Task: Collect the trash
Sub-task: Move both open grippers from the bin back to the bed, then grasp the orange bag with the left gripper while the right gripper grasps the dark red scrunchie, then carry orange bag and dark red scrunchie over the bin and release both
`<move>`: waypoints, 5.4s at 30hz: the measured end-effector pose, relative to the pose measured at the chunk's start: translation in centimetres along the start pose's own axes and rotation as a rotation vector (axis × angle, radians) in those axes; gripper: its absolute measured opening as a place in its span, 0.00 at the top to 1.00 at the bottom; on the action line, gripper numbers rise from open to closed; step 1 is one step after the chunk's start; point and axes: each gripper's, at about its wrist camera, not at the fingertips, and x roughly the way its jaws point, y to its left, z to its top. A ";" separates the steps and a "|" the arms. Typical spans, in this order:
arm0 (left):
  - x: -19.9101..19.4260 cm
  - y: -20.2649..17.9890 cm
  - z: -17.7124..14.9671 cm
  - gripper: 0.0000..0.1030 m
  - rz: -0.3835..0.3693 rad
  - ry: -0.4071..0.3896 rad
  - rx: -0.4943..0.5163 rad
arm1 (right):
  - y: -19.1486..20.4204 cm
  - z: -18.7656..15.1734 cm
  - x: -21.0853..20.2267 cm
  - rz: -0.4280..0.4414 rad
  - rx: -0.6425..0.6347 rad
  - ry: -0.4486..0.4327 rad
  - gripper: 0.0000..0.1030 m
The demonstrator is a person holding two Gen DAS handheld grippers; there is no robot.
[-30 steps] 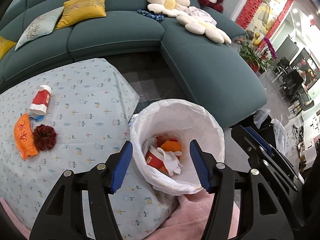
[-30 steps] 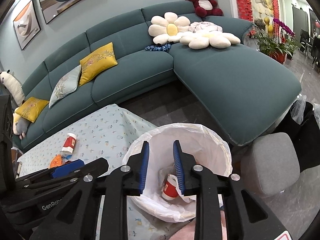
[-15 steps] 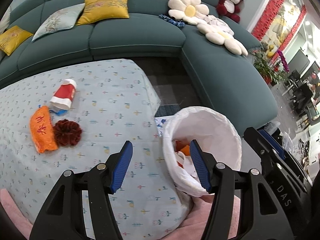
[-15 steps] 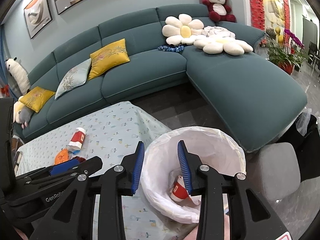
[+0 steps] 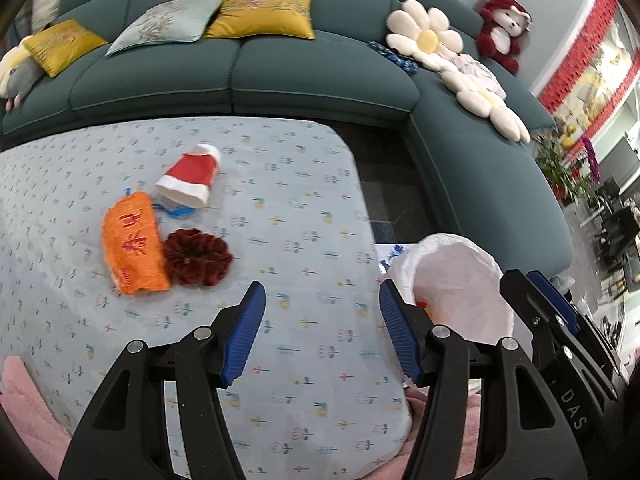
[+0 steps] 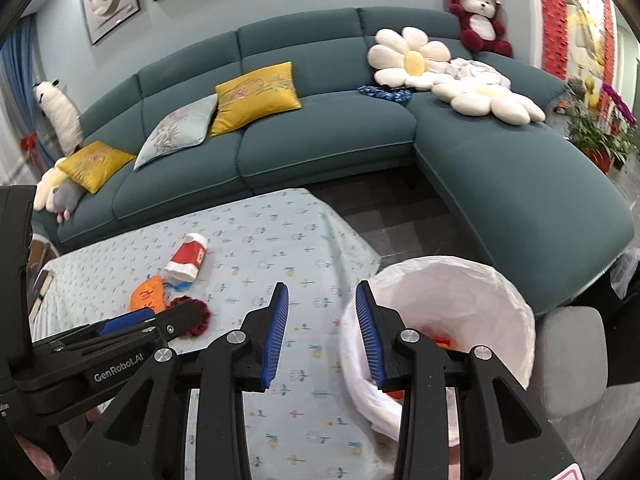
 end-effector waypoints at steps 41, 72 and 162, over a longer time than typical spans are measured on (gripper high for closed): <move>7.7 23.1 0.8 0.44 0.172 0.150 -0.318 | 18.1 -3.0 16.2 0.089 -0.187 0.281 0.60; 13.2 22.1 1.6 0.46 0.246 0.171 -0.221 | 18.6 -5.6 23.9 0.012 -0.206 0.356 0.63; 2.4 -16.6 -3.5 0.53 -0.169 0.052 0.295 | -15.4 -2.9 -1.9 -0.126 0.297 -0.027 0.77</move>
